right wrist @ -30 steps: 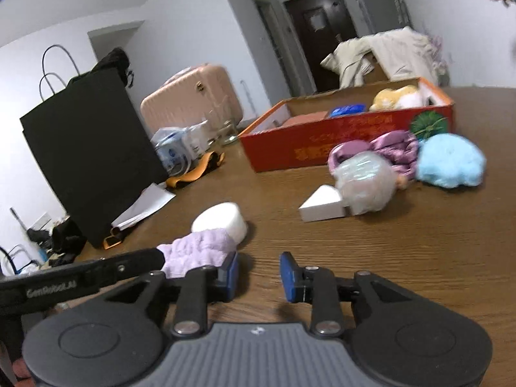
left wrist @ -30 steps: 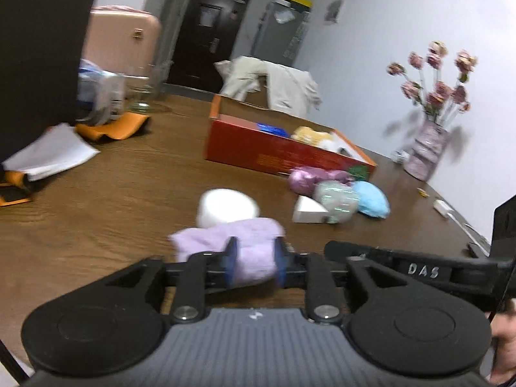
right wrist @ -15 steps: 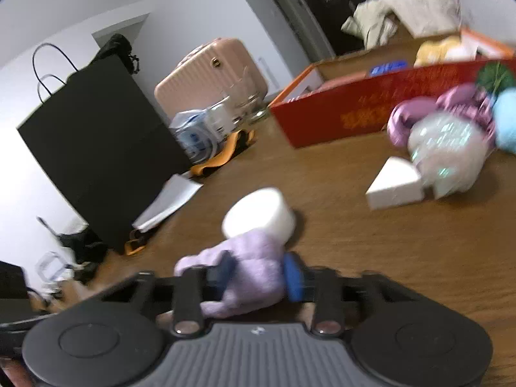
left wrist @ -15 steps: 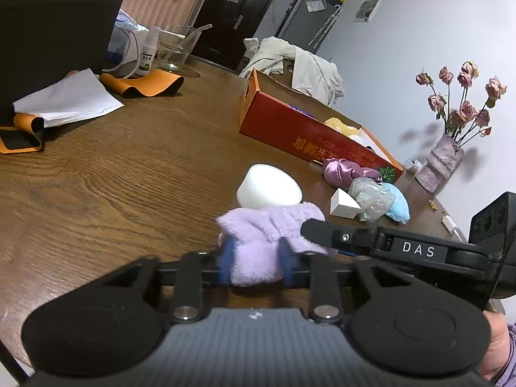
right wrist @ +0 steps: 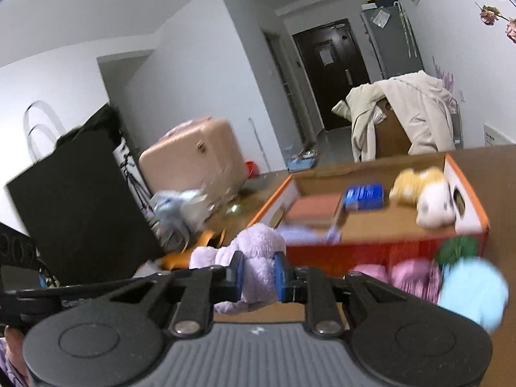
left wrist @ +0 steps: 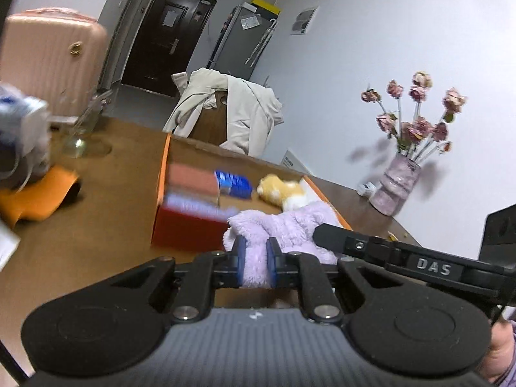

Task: Organize soft objects
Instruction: 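Carry the lavender headband with the left gripper into the box and open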

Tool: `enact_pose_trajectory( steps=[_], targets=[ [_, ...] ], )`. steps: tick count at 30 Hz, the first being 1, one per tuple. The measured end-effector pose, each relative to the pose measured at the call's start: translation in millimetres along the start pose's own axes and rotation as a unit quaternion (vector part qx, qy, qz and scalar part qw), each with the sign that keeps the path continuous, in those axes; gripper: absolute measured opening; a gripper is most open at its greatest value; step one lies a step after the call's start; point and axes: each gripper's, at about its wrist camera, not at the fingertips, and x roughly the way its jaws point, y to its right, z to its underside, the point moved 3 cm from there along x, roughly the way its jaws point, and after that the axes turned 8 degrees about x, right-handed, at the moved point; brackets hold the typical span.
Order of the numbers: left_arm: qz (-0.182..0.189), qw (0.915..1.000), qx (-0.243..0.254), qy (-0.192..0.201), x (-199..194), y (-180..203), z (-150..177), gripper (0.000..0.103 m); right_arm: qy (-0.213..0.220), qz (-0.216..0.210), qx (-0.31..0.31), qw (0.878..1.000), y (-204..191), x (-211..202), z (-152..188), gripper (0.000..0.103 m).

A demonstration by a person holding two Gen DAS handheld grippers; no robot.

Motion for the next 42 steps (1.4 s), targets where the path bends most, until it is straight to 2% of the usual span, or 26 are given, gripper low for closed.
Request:
enact_pose_trajectory(
  steps=[2,6,9,11,13,16,20,25,28,29,30,32,37,39,42],
  targets=[
    [-0.001,0.9999,0.003,-0.016,31,-7,-23,0.014,-0.004,0.001,0.014,1.0,13,22,-22,0.019],
    [-0.022,0.9979,-0.015,-0.058,88,-31,-59,0.014,-0.055,0.009,0.063,0.996,42,81,-55,0.019],
    [-0.057,0.9931,-0.033,-0.096,130,-53,-74,0.014,-0.091,0.02,0.121,0.988,66,127,-68,0.019],
    [-0.068,0.9892,-0.046,-0.122,155,-65,-79,0.014,-0.113,0.041,0.155,0.981,80,153,-69,0.019],
    [-0.079,0.9869,-0.033,-0.137,171,-69,-80,0.014,-0.126,0.063,0.129,0.982,82,173,-67,0.019],
    [-0.106,0.9817,0.003,-0.158,188,-71,-77,0.014,-0.158,0.091,0.123,0.976,86,199,-59,0.019],
    [-0.13,0.9753,0.036,-0.175,200,-73,-68,0.014,-0.174,0.102,0.124,0.971,88,212,-55,0.023],
    [-0.149,0.9717,0.073,-0.169,202,-70,-61,0.015,-0.192,0.108,0.122,0.968,91,223,-50,0.026],
    [-0.148,0.9713,0.078,-0.169,199,-65,-63,0.024,-0.189,0.113,0.119,0.968,90,221,-52,0.028],
    [-0.148,0.9721,0.078,-0.164,195,-65,-64,0.033,-0.185,0.113,0.115,0.969,88,216,-54,0.029],
    [-0.145,0.9735,0.078,-0.159,190,-63,-66,0.036,-0.18,0.113,0.111,0.971,87,211,-57,0.029],
    [-0.15,0.9739,0.082,-0.15,178,-59,-69,0.045,-0.169,0.111,0.107,0.973,84,201,-64,0.037],
    [-0.154,0.9766,0.092,-0.118,140,-49,-78,0.048,-0.145,0.114,0.079,0.98,72,161,-74,0.043],
    [-0.156,0.978,0.093,-0.103,123,-44,-80,0.054,-0.133,0.113,0.069,0.982,67,139,-76,0.047],
    [-0.155,0.98,0.097,-0.078,93,-37,-77,0.057,-0.113,0.114,0.046,0.986,59,106,-79,0.05]
  ],
)
